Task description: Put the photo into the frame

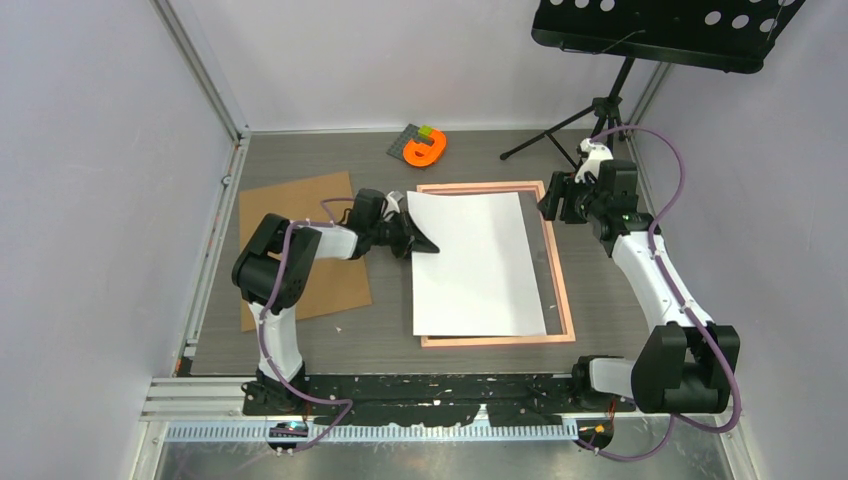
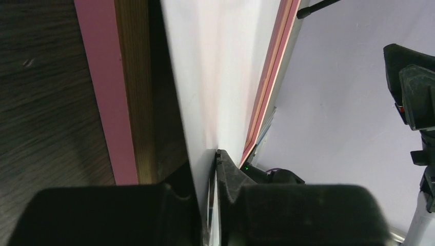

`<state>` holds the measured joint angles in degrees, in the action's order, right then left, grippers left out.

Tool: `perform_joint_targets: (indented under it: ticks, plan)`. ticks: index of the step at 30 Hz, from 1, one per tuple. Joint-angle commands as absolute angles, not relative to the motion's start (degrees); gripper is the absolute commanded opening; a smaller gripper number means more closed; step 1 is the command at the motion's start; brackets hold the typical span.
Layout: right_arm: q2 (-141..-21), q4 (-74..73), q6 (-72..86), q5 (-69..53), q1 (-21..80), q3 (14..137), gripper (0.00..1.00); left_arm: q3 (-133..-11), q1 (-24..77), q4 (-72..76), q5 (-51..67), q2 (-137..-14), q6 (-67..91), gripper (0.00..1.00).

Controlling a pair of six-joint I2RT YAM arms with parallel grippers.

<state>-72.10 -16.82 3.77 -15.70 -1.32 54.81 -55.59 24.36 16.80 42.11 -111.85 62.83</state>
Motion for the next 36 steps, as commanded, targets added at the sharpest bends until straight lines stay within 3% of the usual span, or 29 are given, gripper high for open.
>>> perform_joint_targets:
  ticks: [1,6,19,36]
  plan:
    - [-69.9,-14.0,3.8,-15.5,-1.7,54.4,0.71,-57.8,24.4,18.2,43.0,-110.6,64.4,0.04]
    - [-70.0,-13.9,3.9,-15.6,-1.7,54.4,0.71,-58.8,25.2,19.5,41.9,-111.5,66.3,0.0]
    - [-69.8,-13.7,4.1,-16.1,-1.9,54.3,0.71,-64.3,28.3,16.0,37.3,-114.4,66.1,0.0]
    - [-69.0,-13.8,4.5,-16.5,-2.0,54.2,0.71,-62.8,29.7,19.4,31.9,-116.0,69.2,0.0]
